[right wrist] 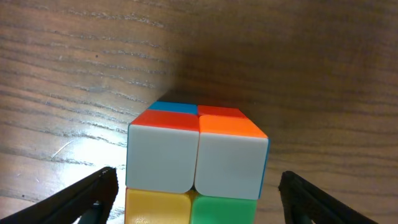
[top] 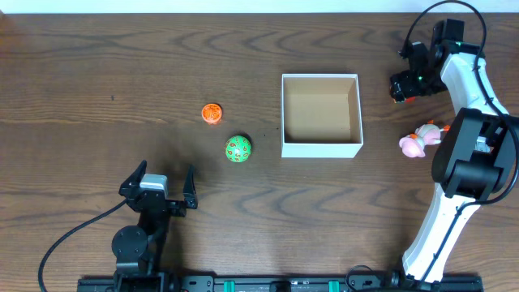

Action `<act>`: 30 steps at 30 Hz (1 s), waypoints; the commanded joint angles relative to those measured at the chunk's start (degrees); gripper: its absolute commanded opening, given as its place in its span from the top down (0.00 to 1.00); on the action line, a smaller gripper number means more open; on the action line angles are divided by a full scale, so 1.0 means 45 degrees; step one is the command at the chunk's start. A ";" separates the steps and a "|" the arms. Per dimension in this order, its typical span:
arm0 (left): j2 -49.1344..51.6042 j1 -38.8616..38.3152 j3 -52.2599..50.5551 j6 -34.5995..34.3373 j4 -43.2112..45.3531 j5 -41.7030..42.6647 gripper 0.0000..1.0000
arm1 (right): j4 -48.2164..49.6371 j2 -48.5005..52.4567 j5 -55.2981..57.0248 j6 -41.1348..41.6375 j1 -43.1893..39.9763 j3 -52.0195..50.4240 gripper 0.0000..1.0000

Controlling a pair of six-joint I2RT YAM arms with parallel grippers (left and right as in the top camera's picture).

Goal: Pack container
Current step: 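Lower the right gripper and grasp the Rubik's cube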

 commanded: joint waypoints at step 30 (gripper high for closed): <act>-0.0078 0.0044 -0.0223 0.0165 -0.0427 0.0141 0.02 | 0.0248 -0.0005 -0.0136 0.0806 0.0015 0.0151 0.57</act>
